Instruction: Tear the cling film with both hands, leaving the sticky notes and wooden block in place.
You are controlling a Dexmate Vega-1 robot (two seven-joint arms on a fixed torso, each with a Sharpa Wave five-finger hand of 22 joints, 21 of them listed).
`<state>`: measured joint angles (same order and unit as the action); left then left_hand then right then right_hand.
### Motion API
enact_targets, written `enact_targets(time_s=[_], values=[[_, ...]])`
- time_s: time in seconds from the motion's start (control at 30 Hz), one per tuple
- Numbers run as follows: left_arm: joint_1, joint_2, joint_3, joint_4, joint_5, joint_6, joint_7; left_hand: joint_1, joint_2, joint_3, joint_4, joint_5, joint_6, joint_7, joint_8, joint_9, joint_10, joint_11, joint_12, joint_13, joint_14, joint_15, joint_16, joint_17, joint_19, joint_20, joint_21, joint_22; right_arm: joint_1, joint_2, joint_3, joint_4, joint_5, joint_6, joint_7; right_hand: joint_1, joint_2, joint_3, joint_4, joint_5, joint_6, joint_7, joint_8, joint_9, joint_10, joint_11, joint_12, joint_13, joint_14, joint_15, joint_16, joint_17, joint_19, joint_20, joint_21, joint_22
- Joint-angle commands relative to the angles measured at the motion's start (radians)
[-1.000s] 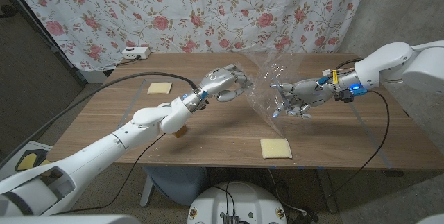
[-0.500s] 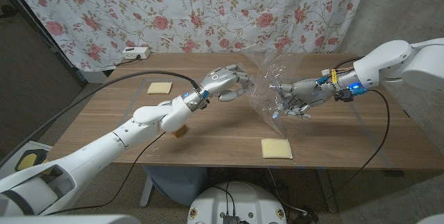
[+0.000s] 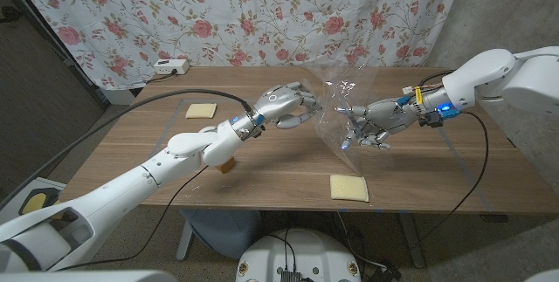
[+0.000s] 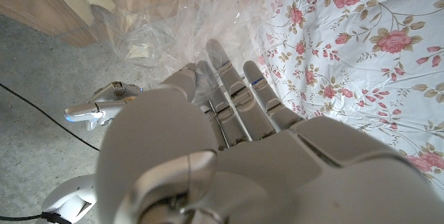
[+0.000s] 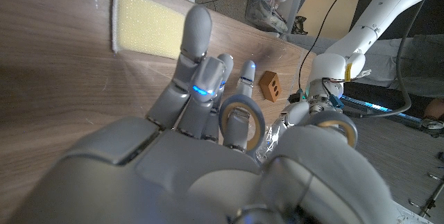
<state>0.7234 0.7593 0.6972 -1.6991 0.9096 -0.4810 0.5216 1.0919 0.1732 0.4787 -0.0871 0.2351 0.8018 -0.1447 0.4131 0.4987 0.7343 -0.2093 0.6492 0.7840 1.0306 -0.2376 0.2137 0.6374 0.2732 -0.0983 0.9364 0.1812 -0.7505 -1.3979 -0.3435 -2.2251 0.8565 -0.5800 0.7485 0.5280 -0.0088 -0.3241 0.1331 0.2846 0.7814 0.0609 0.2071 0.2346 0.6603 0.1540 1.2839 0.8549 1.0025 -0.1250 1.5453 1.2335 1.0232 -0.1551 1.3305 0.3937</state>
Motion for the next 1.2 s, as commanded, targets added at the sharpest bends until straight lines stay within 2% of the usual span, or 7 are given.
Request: enact_targets(time_s=[0.03, 0.1, 0.3, 0.43, 0.97, 1.03, 1.2], values=[[0.006, 0.001, -0.011, 0.004, -0.013, 0.005, -0.002, -0.01, -0.001, 0.007, 0.002, 0.002, 0.011, -0.001, -0.006, 0.002, 0.004, 0.001, -0.001, 0.002, -0.001, 0.001, 0.001, 0.005, -0.005, -0.002, 0.006, 0.003, -0.105, -0.086, 0.078, -0.005, 0.085, 0.075, -0.075, 0.005, -0.002, -0.004, 0.005, -0.002, -0.127, 0.12, 0.004, 0.004, 0.142, -0.132, 0.01, 0.003, -0.035, -0.066, -0.004, 0.002, 0.017, -0.064, -0.005, -0.002], [0.006, 0.0, -0.011, 0.005, -0.014, 0.005, 0.0, -0.01, -0.001, 0.008, 0.002, 0.001, 0.01, -0.001, -0.008, 0.001, 0.005, 0.001, -0.001, 0.002, 0.0, 0.001, 0.001, 0.006, -0.005, -0.002, 0.006, 0.003, -0.112, -0.089, 0.084, -0.003, 0.095, 0.08, -0.079, 0.003, -0.002, -0.004, 0.006, -0.003, -0.128, 0.122, 0.004, 0.004, 0.143, -0.132, 0.009, 0.0, -0.034, -0.066, -0.005, 0.002, 0.018, -0.064, -0.003, 0.0], [0.018, -0.002, -0.023, 0.009, -0.024, 0.025, 0.017, -0.01, 0.0, 0.009, 0.001, 0.0, 0.01, 0.0, -0.009, 0.002, 0.006, 0.001, -0.001, 0.002, 0.002, 0.001, 0.001, 0.007, -0.004, -0.001, 0.008, 0.003, -0.184, -0.151, 0.13, -0.002, 0.155, 0.136, -0.129, -0.001, -0.002, -0.005, 0.008, -0.003, -0.129, 0.124, 0.004, 0.004, 0.145, -0.132, 0.005, -0.008, -0.035, -0.065, -0.005, 0.002, 0.019, -0.064, -0.004, -0.002], [0.02, -0.006, -0.027, 0.014, -0.015, 0.041, 0.036, -0.01, 0.0, 0.009, 0.0, 0.0, 0.01, 0.001, -0.01, 0.002, 0.008, 0.001, -0.001, 0.002, 0.004, 0.001, 0.002, 0.008, -0.005, 0.0, 0.008, 0.003, -0.253, -0.155, 0.2, -0.002, 0.158, 0.138, -0.131, -0.004, -0.001, -0.005, 0.008, -0.003, -0.13, 0.126, 0.004, 0.004, 0.142, -0.129, 0.009, -0.003, -0.036, -0.065, -0.005, 0.002, 0.02, -0.064, -0.003, 0.0], [-0.008, -0.025, -0.015, 0.037, 0.007, 0.073, 0.099, -0.01, -0.001, 0.011, -0.003, -0.005, 0.014, 0.002, -0.014, 0.001, 0.014, 0.001, -0.004, -0.002, 0.01, 0.001, 0.003, 0.012, 0.001, 0.0, 0.013, 0.003, -0.268, -0.155, 0.187, -0.018, 0.165, 0.137, -0.123, -0.01, -0.001, -0.004, 0.008, -0.004, -0.132, 0.126, 0.005, 0.004, 0.144, -0.13, 0.008, -0.012, -0.036, -0.066, -0.005, 0.002, 0.021, -0.064, -0.006, -0.004], [-0.012, -0.025, -0.012, 0.04, 0.005, 0.074, 0.097, -0.01, -0.001, 0.011, -0.003, -0.005, 0.012, 0.003, -0.015, 0.002, 0.015, 0.001, -0.003, -0.002, 0.011, 0.001, 0.003, 0.013, 0.001, 0.001, 0.014, 0.003, -0.306, -0.155, 0.225, -0.02, 0.167, 0.133, -0.123, -0.01, 0.0, -0.004, 0.008, -0.004, -0.131, 0.126, 0.005, 0.004, 0.143, -0.13, 0.009, -0.011, -0.037, -0.066, -0.005, 0.002, 0.021, -0.064, -0.006, -0.005], [-0.022, -0.026, -0.006, 0.05, -0.001, 0.073, 0.093, -0.011, -0.001, 0.011, -0.003, -0.006, 0.013, 0.002, -0.016, 0.001, 0.016, 0.001, -0.003, -0.002, 0.012, 0.001, 0.002, 0.013, 0.002, 0.001, 0.015, 0.003, -0.448, -0.154, 0.37, -0.018, 0.17, 0.131, -0.124, -0.01, 0.0, -0.004, 0.008, -0.004, -0.131, 0.126, 0.006, 0.004, 0.147, -0.132, 0.006, -0.019, -0.036, -0.066, -0.005, 0.002, 0.021, -0.064, -0.006, -0.004]])
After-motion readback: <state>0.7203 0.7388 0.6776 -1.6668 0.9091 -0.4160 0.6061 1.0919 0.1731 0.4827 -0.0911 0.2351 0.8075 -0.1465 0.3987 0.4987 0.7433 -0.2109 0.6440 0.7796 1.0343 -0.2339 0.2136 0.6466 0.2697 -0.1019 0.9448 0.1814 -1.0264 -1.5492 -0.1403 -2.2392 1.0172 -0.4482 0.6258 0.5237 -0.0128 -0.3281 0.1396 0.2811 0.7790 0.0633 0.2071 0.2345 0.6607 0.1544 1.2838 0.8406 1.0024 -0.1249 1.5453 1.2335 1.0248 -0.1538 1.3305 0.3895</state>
